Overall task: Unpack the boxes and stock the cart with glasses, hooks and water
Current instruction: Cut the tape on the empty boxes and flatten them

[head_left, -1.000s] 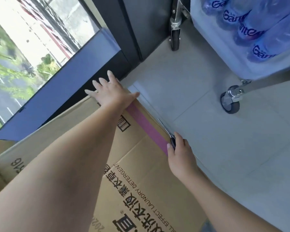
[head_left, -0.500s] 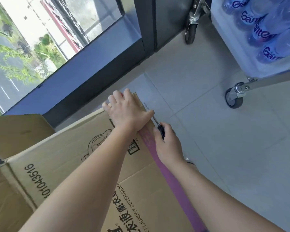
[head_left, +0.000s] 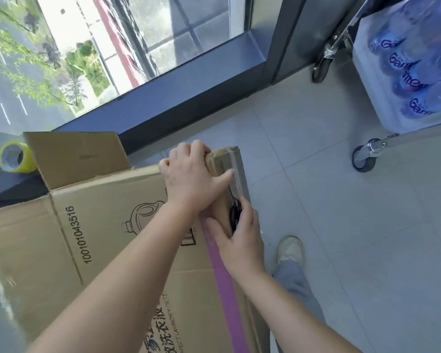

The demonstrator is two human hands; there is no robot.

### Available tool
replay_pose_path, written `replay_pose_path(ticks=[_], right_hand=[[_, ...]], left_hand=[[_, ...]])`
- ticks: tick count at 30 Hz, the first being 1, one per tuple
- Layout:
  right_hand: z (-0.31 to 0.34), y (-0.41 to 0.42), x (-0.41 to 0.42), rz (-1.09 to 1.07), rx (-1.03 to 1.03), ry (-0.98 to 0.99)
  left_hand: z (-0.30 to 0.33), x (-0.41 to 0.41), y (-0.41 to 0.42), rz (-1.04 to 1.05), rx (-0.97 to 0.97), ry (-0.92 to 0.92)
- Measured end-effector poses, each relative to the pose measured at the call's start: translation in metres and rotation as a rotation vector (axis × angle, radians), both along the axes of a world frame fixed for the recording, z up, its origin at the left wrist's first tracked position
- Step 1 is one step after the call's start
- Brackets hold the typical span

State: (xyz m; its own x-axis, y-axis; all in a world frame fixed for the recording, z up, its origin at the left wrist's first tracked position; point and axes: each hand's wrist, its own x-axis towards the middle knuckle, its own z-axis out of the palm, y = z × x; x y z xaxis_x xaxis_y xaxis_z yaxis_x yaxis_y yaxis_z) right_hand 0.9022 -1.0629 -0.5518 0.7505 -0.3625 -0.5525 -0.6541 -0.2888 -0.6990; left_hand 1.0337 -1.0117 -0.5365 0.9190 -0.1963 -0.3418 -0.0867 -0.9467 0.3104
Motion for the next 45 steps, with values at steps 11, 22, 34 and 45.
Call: replay_pose_path(ticks=[11,22,34,45], right_hand=[[0.017,0.083,0.013,0.240,0.066,-0.024],[0.068,0.071,-0.019,0.131,-0.114,-0.251],[0.088,0.172,0.058,0.576,-0.119,-0.111],[0.054,0.318,0.004,0.781,-0.172,-0.016]], left_hand=[[0.046,0.018,0.135,0.208,-0.233,0.192],[0.098,-0.022,0.115,-0.074,-0.437,0.194],[0.104,0.012,0.261,0.489,-0.639,0.222],[0.083,0.012,0.409,0.644,-0.475,0.149]])
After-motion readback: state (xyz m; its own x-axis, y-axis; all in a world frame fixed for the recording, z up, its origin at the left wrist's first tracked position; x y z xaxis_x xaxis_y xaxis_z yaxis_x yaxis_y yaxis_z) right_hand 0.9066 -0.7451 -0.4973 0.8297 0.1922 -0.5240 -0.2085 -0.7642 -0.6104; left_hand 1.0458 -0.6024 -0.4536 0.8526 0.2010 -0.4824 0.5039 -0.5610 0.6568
